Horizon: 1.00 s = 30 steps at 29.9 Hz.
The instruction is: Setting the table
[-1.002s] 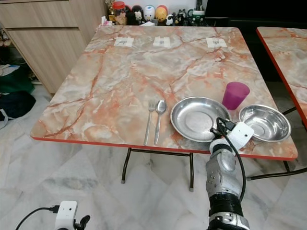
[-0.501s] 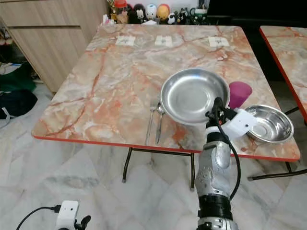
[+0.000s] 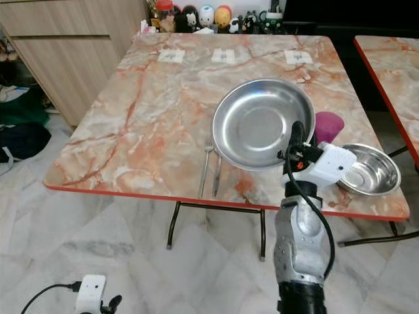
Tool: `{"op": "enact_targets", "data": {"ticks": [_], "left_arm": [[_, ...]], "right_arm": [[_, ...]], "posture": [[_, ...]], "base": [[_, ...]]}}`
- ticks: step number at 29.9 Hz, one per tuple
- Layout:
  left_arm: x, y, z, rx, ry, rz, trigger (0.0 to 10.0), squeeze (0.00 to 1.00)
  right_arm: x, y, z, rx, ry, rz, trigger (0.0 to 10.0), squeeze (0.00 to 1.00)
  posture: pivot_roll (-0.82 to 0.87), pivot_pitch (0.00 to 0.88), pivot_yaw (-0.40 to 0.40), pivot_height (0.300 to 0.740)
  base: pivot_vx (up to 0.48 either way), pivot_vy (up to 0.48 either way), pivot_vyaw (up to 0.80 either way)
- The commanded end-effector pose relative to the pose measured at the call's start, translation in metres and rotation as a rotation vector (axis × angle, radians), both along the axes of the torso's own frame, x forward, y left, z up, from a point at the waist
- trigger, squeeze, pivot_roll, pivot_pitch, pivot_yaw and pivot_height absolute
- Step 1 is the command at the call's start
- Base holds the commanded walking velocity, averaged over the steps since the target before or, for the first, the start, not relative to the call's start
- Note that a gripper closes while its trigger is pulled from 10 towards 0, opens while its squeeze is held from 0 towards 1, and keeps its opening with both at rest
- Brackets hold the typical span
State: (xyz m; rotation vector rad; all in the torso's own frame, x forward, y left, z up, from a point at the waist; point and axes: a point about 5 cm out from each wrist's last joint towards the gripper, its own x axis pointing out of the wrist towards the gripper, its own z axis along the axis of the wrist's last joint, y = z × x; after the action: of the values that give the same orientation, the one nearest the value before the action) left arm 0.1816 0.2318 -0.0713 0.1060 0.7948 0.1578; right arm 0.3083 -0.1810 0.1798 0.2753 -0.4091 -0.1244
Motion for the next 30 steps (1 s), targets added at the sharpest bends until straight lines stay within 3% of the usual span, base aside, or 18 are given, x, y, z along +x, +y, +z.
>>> {"op": "enact_targets", "data": {"ticks": [1,3,11,23,30], "left_arm": [[-0.014,0.015,-0.003,0.008,0.032,0.115,10.0,0.00],[-0.020,0.025,-0.003,-0.004,0.025,0.207,10.0,0.00],[-0.027,0.028,-0.005,0.017,0.034,0.172,10.0,0.00],[-0.011,0.013,-0.002,-0.007,-0.001,0.125,10.0,0.00],[-0.006,0.010,0.000,-0.008,-0.011,0.100,10.0,0.00]], "right_arm": [[-0.003,0.002,0.009,-0.030,-0.028,-0.003,10.0,0.00],[-0.006,0.002,0.012,-0.055,-0.031,-0.003,10.0,0.00],[-0.008,0.005,0.012,-0.064,-0.022,0.005,10.0,0.00],[-0.007,0.010,0.018,-0.057,-0.023,-0.003,10.0,0.00],[-0.006,0.010,0.021,-0.076,-0.027,-0.008,10.0,0.00]], "posture": [[-0.13,0.067,0.032,0.740],[-0.13,0.061,0.029,0.740],[-0.12,0.045,0.024,0.740],[-0.13,0.031,0.029,0.740],[-0.13,0.068,0.028,0.740]], "base": [[0.000,0.000,0.00],[0.000,0.000,0.00],[0.000,-0.076,0.00],[0.000,-0.411,-0.68],[0.000,-0.405,0.00]]}}
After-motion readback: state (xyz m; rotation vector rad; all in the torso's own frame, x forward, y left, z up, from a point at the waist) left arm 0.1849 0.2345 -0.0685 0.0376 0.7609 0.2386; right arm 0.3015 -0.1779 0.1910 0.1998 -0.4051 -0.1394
